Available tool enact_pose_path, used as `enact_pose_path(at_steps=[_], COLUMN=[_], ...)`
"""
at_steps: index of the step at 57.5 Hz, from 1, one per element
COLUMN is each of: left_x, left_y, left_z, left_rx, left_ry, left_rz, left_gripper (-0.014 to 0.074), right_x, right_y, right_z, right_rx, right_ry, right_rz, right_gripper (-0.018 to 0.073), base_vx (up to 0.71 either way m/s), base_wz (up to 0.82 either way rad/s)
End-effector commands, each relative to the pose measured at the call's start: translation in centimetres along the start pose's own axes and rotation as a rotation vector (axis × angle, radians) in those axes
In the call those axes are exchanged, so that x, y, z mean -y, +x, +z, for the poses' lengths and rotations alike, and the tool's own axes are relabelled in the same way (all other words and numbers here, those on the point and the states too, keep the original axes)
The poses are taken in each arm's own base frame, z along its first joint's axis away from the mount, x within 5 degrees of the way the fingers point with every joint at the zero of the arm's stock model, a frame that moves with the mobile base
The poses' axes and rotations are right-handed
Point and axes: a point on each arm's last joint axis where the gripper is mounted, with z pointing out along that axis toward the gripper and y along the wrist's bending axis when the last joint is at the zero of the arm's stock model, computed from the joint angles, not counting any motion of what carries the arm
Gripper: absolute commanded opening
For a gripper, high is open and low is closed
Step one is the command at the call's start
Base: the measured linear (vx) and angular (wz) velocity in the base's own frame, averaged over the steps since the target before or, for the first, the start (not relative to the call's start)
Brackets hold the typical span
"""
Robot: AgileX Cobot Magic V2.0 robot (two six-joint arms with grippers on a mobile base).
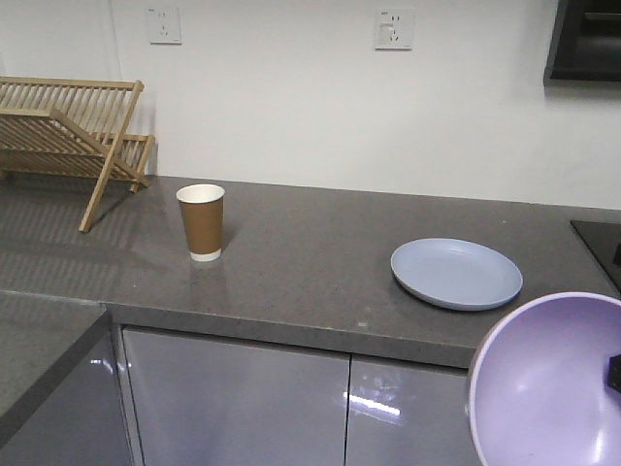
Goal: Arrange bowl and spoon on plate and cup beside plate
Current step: 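Drive the base, carrying spoon and bowl, to the blue plate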
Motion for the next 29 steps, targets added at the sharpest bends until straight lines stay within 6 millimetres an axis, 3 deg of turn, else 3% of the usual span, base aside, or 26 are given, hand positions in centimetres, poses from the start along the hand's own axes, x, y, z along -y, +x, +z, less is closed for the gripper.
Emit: enact_pose_path(at_steps=[1,29], left_x=[-0.03,-0.03], left_y=[-1.48,-1.48], left_z=[-0.13,-0.13], left_rx=[0.102,0.102], left_ry=[-0.003,-0.003], left_rz=[-0.015,-0.015], left_gripper=[-0.0006,-0.0006], right_x=[0.14,0.14], right_y=[-1.4,-1.4], right_z=[-0.43,-0.43], right_rx=[0.079,0.079], right_ry=[0.029,0.029], right_rz=[0.019,0.019], right_gripper=[-0.0009,-0.0009], base_vx=[0.37,0.41], base_wz=[-0.08,-0.15])
